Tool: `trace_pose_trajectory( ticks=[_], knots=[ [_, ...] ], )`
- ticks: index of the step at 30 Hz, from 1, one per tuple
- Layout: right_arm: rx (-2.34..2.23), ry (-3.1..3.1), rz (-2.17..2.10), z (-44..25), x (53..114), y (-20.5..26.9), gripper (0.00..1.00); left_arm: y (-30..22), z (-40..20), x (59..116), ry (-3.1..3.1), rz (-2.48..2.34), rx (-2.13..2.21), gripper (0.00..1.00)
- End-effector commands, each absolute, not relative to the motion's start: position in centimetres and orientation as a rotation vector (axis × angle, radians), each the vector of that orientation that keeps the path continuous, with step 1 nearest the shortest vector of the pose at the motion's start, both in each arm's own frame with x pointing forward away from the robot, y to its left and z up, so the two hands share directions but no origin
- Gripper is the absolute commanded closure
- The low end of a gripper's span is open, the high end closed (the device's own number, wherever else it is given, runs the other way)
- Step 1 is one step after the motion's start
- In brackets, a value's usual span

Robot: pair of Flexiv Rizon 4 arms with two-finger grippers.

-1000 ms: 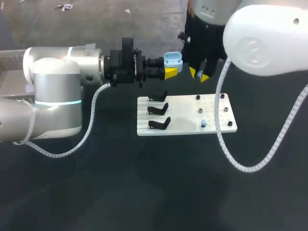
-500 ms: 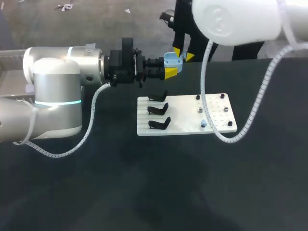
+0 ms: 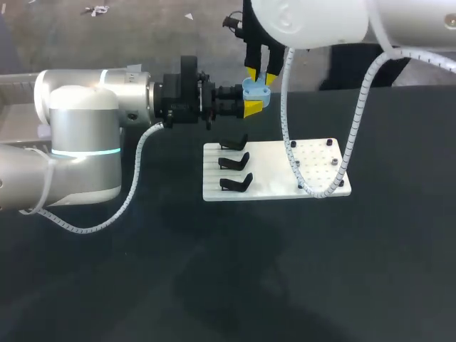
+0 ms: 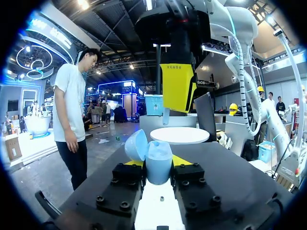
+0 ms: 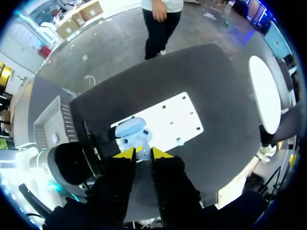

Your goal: Pick up each earbud case from the left stands, insert the matching earbuds, close the lid, and place the case in the box.

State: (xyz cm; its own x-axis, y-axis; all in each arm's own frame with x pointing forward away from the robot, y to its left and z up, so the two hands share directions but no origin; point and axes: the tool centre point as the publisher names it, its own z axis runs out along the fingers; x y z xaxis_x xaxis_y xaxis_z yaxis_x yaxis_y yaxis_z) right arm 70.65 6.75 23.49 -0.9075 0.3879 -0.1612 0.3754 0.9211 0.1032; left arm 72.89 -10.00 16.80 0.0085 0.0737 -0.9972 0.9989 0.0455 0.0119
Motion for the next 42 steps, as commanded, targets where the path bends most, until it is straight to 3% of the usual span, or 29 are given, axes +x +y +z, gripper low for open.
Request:
trace_pose_trajectory(
  ticks=[1,42],
  knots=[
    [0.576,2.908,0.088,23.1,70.9,7.0,1.00,-10.0,16.7,72.7,1.273,-1.125,1.226,1.00],
    [0.592,2.905,0.040,21.5,71.8,6.9,1.00,-10.0,16.7,72.7,1.273,-1.125,1.226,1.00]
  ],
)
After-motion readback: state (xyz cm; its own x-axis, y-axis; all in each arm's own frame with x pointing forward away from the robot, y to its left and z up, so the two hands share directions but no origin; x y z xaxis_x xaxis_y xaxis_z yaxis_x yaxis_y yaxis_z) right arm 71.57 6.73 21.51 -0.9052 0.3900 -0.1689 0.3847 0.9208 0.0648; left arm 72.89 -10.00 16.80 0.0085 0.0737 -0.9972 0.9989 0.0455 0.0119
